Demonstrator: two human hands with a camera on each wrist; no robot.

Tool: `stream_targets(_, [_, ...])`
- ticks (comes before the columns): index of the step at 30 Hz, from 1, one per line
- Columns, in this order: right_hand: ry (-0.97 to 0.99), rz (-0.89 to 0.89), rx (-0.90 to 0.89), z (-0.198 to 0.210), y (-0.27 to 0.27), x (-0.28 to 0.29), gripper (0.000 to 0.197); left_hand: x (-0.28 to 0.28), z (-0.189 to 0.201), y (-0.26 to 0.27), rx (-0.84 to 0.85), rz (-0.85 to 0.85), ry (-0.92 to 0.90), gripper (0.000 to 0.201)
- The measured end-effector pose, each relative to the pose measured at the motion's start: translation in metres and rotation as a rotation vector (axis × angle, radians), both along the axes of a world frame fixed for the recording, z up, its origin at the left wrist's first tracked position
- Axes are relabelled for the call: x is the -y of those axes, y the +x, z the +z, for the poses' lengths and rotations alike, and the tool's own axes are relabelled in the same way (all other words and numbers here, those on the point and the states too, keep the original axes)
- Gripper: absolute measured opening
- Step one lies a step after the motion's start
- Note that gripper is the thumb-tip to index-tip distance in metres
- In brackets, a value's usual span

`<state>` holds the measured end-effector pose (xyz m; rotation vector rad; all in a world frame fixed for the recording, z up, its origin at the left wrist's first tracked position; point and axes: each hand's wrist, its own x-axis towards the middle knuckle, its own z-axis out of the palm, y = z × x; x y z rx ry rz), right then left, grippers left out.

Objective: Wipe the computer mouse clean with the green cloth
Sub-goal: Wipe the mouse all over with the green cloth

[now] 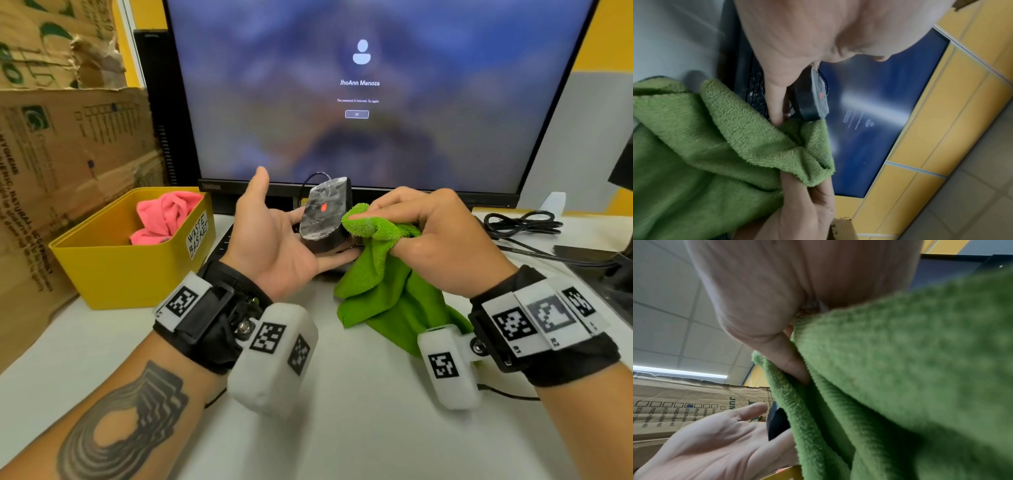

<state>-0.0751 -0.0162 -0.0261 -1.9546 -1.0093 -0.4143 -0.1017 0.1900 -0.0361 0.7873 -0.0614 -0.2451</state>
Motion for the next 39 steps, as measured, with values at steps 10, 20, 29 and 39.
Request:
stream_targets(10, [-0.021, -0.005, -0.068, 0.006, -0.005, 0.005, 0.043, -0.007, 0.0, 0.002, -0.051, 0.008, -0.076, 0.051])
stream_targets(20, [0.448, -0.002, -0.471, 0.015, 0.002, 0.021, 0.025, -0.002, 0.004, -0.005, -0.01, -0.105, 0.063, 0.058])
stream_targets(29, [0.454, -0.069, -0.671, 0.016, -0.003, 0.015, 0.026, -0.005, 0.004, -0.006, -0.056, -0.085, 0.06, 0.08])
stream_targets(39, [-0.338, -0.734, -0.314, 0.014, 0.009, 0.03, 0.022, 0.002, 0.005, -0.007, -0.077, -0.055, 0.168, 0.061])
